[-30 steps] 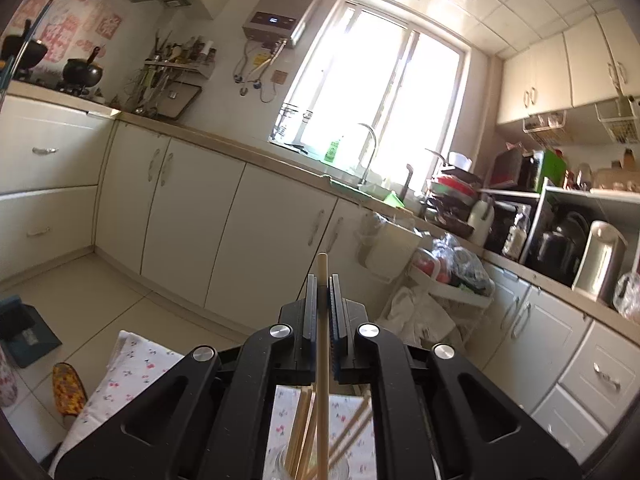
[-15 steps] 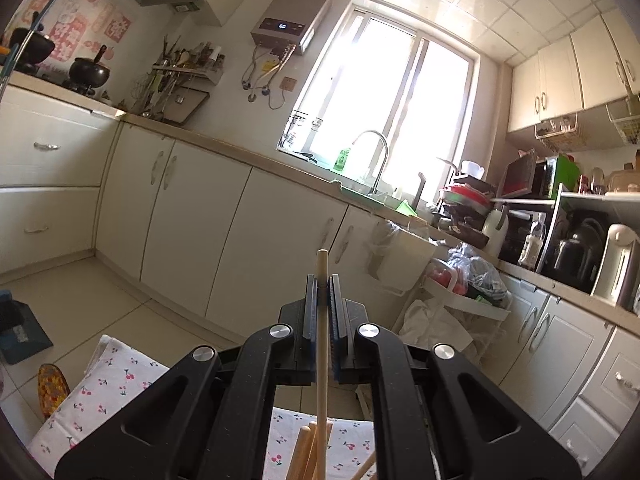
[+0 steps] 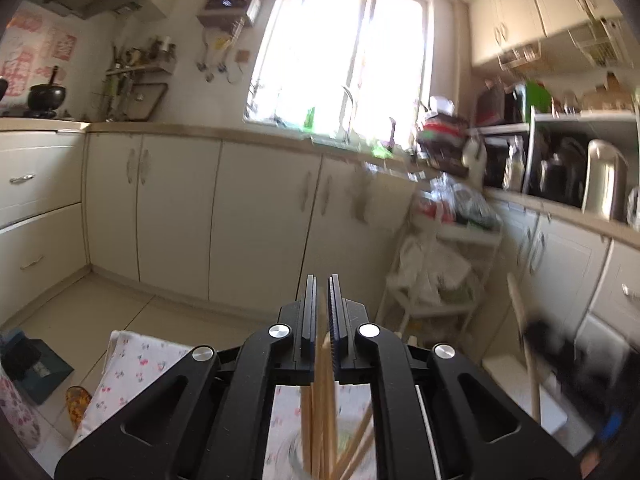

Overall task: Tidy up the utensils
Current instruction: 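Lower the chopstick into the jar with the left gripper while the right lowers its own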

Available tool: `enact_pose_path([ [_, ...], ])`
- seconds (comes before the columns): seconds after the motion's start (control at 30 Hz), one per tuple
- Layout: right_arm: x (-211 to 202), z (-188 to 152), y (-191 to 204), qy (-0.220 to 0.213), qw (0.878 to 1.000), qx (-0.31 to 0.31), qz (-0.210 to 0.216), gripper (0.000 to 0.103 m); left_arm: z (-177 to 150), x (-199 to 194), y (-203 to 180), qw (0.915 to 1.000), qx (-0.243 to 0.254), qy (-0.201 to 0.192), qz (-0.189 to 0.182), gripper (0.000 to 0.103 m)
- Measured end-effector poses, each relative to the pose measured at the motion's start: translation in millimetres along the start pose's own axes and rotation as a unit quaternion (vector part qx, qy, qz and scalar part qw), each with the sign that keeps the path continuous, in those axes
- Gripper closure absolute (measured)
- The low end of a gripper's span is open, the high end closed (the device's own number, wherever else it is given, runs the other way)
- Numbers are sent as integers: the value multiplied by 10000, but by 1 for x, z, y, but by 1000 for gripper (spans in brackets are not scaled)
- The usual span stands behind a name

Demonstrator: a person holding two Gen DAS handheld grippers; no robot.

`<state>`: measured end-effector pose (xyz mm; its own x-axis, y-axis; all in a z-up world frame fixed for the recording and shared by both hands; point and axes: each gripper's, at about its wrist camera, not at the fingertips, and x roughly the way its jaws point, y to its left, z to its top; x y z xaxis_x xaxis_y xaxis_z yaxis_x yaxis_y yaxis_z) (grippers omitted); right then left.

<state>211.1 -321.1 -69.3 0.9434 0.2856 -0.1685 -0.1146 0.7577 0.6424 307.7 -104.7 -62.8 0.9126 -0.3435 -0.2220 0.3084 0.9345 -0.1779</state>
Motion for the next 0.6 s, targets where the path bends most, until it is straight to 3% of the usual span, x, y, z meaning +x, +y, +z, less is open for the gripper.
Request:
enact_pose_path([
  [0.03, 2, 2, 4, -119, 9999, -2, 39, 97, -2, -5, 2, 10000, -15, 23, -10, 93],
  [0.1, 10, 7, 11, -398, 9991, 45, 132, 97, -4, -16, 10, 9999, -85, 47, 25, 69],
  [0.17, 17, 11, 17, -591, 9981, 42, 159, 97, -6, -32, 22, 9996, -246, -53, 153, 56],
  [0.37, 56, 12, 30, -985, 9949, -212, 13, 97, -24, -66, 67, 9964, -737, 149, 381, 46],
  [0.6, 83, -6, 29, -1091, 9918, -546, -389, 97, -44, -78, 108, 9910, -1165, 371, 538, 44],
])
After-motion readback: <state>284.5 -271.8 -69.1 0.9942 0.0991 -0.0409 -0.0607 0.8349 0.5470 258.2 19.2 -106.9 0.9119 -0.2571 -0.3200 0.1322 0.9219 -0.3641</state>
